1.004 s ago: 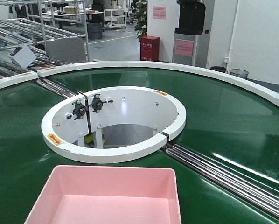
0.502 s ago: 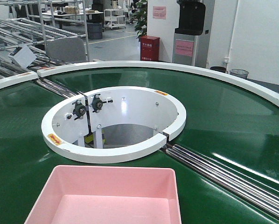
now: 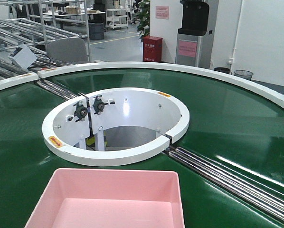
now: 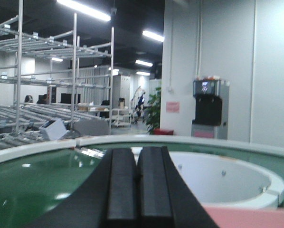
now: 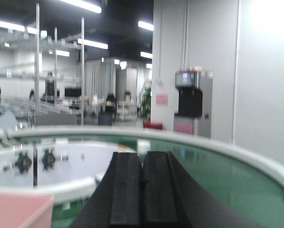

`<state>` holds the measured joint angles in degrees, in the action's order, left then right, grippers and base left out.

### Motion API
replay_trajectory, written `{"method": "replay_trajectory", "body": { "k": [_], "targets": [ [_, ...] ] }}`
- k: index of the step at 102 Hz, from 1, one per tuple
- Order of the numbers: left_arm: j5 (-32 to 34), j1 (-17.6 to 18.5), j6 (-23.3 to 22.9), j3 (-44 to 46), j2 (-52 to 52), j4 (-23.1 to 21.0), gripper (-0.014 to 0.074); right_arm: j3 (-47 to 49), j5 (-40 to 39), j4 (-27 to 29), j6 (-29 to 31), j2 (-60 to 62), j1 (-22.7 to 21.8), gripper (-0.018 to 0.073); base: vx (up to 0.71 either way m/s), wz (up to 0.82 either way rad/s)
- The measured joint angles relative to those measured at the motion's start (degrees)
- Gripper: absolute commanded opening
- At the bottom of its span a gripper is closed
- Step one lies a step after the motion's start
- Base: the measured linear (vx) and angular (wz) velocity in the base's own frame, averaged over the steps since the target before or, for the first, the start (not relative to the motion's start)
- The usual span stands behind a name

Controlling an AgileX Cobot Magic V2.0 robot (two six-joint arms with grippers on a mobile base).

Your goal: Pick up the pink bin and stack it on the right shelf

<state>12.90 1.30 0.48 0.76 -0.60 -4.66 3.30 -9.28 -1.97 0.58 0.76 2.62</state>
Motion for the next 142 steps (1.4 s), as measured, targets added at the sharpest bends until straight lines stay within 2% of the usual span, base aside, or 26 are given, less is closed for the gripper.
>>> {"method": "replay_trajectory", "body": {
  "k": [12, 21, 29, 47, 70, 81, 91, 107, 118, 127, 142],
  "targets": [
    [-5.26, 0.00, -0.48, 11.10, 2.25, 0.00, -0.0008, 13.83, 5.17, -0.04, 0.81, -3.15, 0.00, -0.0011, 0.00, 0.00],
    [-7.89, 0.00, 1.88, 22.79, 9.58, 0.23, -0.0008, 24.88, 8.61, -0.98, 2.29, -10.79, 0.00, -0.0011, 0.00, 0.00],
    [-8.87, 0.00, 3.40, 29.26, 17.08, 0.23, -0.0008, 31.72, 10.90, -1.54, 2.83, -18.59, 0.00, -0.0011, 0.00, 0.00],
    [-10.60, 0.00, 4.37, 36.94, 31.34, 0.29, -0.0008, 36.98, 13.70, -1.16, 2.83, -32.19, 0.00, -0.0011, 0.00, 0.00],
    [-12.34, 0.00, 4.37, 37.13, 35.58, 0.29, 0.0016, 37.04, 16.25, 1.97, 2.83, -38.39, 0.00, 0.0018, 0.00, 0.00],
    [-12.55, 0.00, 4.37, 37.13, 35.65, 0.29, 0.0076, 37.04, 16.75, 2.42, 2.83, -38.79, 0.00, 0.0089, 0.00, 0.00],
    [-12.90, 0.00, 4.37, 37.13, 35.66, 0.29, 0.0175, 37.04, 16.55, 2.50, 2.83, -38.79, 0.00, 0.0196, 0.00, 0.00],
    [-13.89, 0.00, 4.42, 37.13, 35.66, 0.29, 0.0381, 37.04, 16.69, 3.04, 2.83, -38.79, 0.18, 0.0463, 0.00, 0.00],
    [-14.00, 0.00, 4.42, 37.13, 35.71, 0.29, 0.0498, 37.04, 16.69, 4.54, 2.83, -38.79, 0.40, 0.0592, 0.00, 0.00],
    [-14.00, 0.00, 4.42, 37.13, 35.77, 0.29, 0.0528, 37.04, 16.69, 4.88, 3.01, -38.79, 2.09, 0.0626, 0.00, 0.00],
    [-14.87, 0.30, 4.04, 37.13, 35.77, 0.23, 0.0524, 37.04, 17.21, 5.07, 3.94, -39.01, 7.94, 0.0600, 0.00, 0.00]
  ]
}}
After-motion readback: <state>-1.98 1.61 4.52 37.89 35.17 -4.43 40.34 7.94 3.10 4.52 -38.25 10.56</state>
